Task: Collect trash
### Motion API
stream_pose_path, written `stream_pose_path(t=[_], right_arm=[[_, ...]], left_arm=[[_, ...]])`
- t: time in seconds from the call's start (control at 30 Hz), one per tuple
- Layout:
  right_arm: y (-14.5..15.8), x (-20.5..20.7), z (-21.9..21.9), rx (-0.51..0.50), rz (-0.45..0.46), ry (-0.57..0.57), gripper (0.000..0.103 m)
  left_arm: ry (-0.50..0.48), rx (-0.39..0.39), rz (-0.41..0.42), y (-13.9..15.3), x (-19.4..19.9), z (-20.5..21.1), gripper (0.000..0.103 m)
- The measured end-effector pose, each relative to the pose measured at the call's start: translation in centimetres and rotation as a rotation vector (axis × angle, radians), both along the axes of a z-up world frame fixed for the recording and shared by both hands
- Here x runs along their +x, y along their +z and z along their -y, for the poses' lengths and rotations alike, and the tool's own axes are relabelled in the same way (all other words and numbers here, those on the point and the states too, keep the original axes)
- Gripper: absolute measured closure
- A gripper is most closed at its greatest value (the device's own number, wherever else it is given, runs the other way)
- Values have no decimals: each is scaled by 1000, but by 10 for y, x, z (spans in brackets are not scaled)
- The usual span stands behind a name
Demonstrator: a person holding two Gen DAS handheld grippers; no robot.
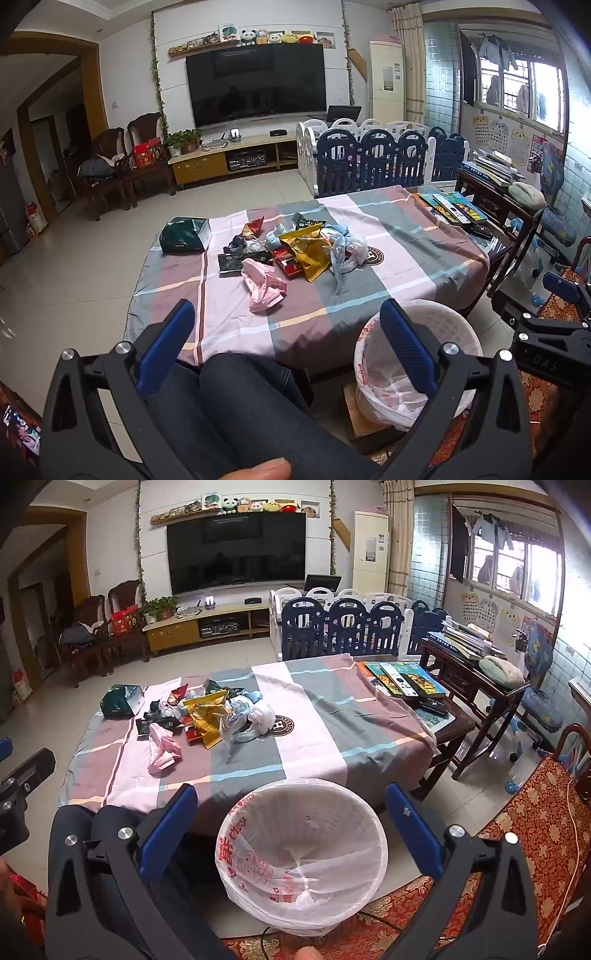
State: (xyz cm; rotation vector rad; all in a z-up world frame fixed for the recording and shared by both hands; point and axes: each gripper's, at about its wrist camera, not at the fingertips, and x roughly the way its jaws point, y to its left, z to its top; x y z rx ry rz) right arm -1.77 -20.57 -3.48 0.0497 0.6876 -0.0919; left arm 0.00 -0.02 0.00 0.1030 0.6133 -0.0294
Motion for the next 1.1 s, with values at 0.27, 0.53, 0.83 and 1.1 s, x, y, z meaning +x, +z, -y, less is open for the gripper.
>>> stream_pose_path(t=[0.27,0.53,0.83,1.1], right_arm=[[0,0,-2,0,-4,1,3],[1,1,-3,-1,-6,2,3],[-3,2,-5,-2,-9,3,3],[-3,2,-5,-4,-11,3,3]], left_arm=[[0,0,-1,0,0,0,3],[-1,0,-5,2,-4,2,3],[-1,0,-8,-2,-3,3,3],[-1,-2,-12,-3,-2,3,3]])
